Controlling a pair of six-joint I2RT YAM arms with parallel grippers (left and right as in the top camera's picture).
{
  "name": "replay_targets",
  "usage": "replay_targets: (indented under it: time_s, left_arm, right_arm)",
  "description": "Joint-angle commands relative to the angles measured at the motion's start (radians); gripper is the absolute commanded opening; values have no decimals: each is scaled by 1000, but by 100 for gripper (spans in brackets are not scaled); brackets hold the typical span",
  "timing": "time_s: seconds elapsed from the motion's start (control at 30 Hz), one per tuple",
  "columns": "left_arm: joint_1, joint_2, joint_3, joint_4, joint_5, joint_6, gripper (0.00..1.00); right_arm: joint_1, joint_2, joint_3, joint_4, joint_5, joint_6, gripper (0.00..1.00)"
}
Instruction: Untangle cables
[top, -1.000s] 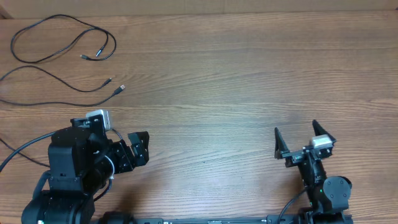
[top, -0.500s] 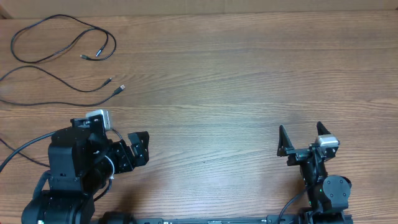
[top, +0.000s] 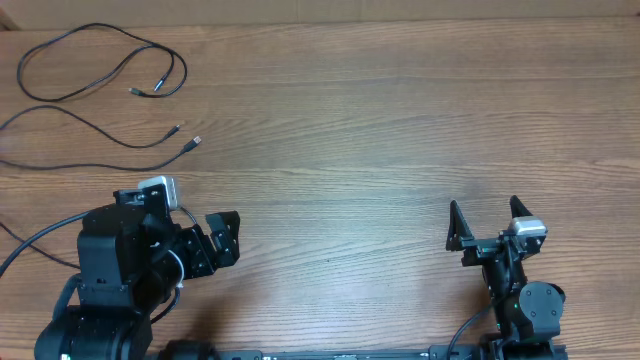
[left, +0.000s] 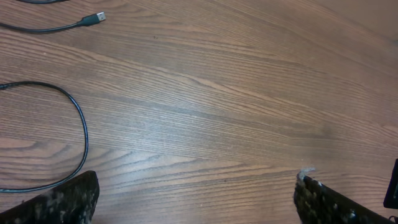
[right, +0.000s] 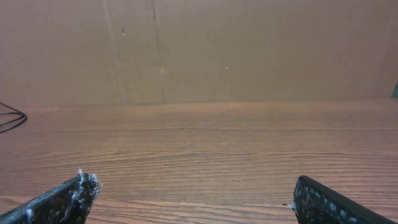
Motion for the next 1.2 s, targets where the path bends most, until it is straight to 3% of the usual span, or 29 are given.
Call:
replay_targets:
  time_s: [0.0,0.77,0.97,1.17]
  left_arm:
    - [-6,-2,13,1,-5,-11,99]
    - [-6,-3,10,-44,-37,-8,100]
    - [-6,-67,-68,48,-11,206,99]
    - [-6,-217,-257,312,106,467,99]
  right_arm:
    - [-8,-12,-10,6,13,7,100]
    - [-8,-12,-10,6,13,7,100]
    - [-8,-12,-10,6,13,7,100]
    - [-8,-12,-10,6,13,7,100]
